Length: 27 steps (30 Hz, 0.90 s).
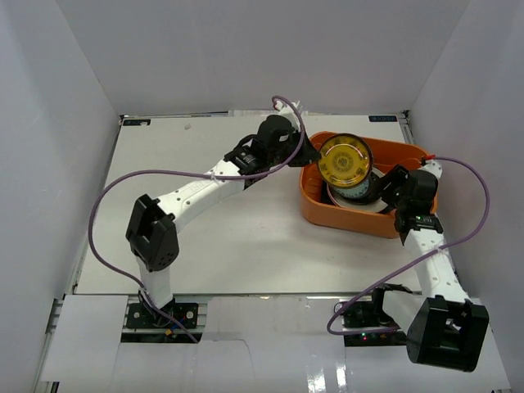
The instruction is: Place the plates into the plastic bin on the countertop
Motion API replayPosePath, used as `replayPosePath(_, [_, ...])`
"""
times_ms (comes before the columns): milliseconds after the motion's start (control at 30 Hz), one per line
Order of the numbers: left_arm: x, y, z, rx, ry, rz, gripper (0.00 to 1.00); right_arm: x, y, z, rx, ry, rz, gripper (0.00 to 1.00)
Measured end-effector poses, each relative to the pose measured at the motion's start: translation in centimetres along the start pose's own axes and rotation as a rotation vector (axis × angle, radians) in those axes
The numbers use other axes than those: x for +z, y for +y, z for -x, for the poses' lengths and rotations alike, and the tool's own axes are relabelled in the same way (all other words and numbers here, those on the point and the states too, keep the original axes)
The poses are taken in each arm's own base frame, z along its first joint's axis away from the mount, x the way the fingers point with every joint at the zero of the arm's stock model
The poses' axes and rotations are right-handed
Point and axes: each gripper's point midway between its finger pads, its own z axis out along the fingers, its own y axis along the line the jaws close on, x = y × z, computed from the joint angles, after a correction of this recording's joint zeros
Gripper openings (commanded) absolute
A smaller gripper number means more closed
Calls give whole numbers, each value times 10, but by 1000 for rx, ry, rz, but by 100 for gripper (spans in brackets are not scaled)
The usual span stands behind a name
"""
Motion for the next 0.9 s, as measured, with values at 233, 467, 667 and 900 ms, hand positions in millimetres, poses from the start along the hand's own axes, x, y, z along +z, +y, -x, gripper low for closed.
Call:
replayPosePath(233, [56,33,-36,8,118,106,0,-53,16,75,10,-204,8,52])
replayPosePath(467, [92,48,-52,39,173,146,74,-130,52,142,2,-443,128,53])
replayPosePath(667, [85,21,-26,86,117,99,98,-143,73,129,-27,-382,248,80])
replayPosePath(900, [-43,-30,31,201,-47,-6,98,-186,132,103,-90,-288,623,90])
